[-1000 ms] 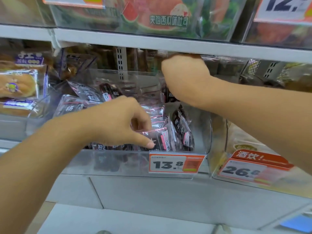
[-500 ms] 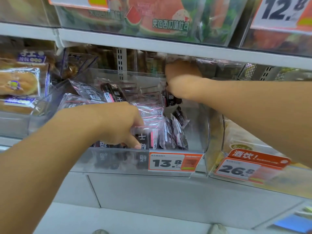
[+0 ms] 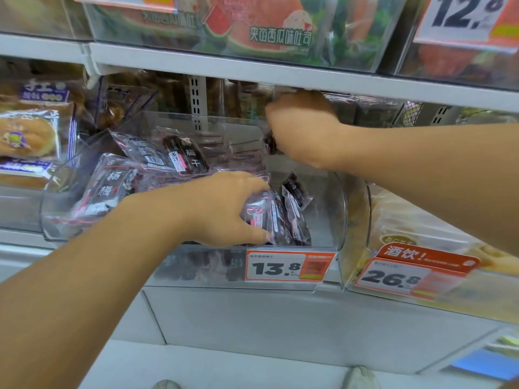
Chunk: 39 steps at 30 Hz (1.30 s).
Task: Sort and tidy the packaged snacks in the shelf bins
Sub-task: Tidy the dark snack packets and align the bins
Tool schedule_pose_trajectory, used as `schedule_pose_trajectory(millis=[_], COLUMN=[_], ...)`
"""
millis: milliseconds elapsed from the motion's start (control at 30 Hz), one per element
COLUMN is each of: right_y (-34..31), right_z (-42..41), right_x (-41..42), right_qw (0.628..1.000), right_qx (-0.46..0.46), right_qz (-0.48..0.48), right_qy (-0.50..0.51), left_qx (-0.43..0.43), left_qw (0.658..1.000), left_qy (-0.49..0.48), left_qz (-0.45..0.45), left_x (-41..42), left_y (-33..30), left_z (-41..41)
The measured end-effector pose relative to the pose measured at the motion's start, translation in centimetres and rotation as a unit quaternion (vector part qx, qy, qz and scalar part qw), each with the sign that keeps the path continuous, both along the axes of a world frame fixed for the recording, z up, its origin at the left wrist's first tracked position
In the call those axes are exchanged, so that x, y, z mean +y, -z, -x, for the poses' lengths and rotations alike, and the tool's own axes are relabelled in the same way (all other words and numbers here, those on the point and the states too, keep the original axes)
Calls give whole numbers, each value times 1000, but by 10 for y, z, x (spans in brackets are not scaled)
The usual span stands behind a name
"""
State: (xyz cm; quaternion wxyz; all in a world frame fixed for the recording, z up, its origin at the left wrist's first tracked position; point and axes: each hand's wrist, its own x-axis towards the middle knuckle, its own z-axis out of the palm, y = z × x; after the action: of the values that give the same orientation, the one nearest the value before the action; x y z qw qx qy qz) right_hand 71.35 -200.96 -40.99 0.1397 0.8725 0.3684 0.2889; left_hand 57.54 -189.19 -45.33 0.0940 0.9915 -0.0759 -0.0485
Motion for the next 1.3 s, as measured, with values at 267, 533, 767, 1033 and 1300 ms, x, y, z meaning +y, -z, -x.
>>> schedule_pose_trajectory(millis=[267, 533, 767, 1033, 1300], right_y=[18, 26, 19, 25, 21], right_z=[-46, -63, -59, -25, -28], right_x=[5, 13, 22, 21, 23], right_qw=[992, 992, 959, 893, 871], right_qx=[112, 116, 245, 331, 421], right_qz=[-14, 31, 81, 258, 127], right_qy=[53, 33, 117, 163, 219], left_qx=[58, 70, 62, -53, -46], left_qw=[998, 997, 998, 994, 993], left_qy=[-17, -34, -18, 27, 19], left_qz=[20, -14, 21, 92, 106], left_x=[6, 4, 10, -1, 3], left_y=[2, 4, 3, -1, 3], left_z=[4, 4, 5, 7, 7])
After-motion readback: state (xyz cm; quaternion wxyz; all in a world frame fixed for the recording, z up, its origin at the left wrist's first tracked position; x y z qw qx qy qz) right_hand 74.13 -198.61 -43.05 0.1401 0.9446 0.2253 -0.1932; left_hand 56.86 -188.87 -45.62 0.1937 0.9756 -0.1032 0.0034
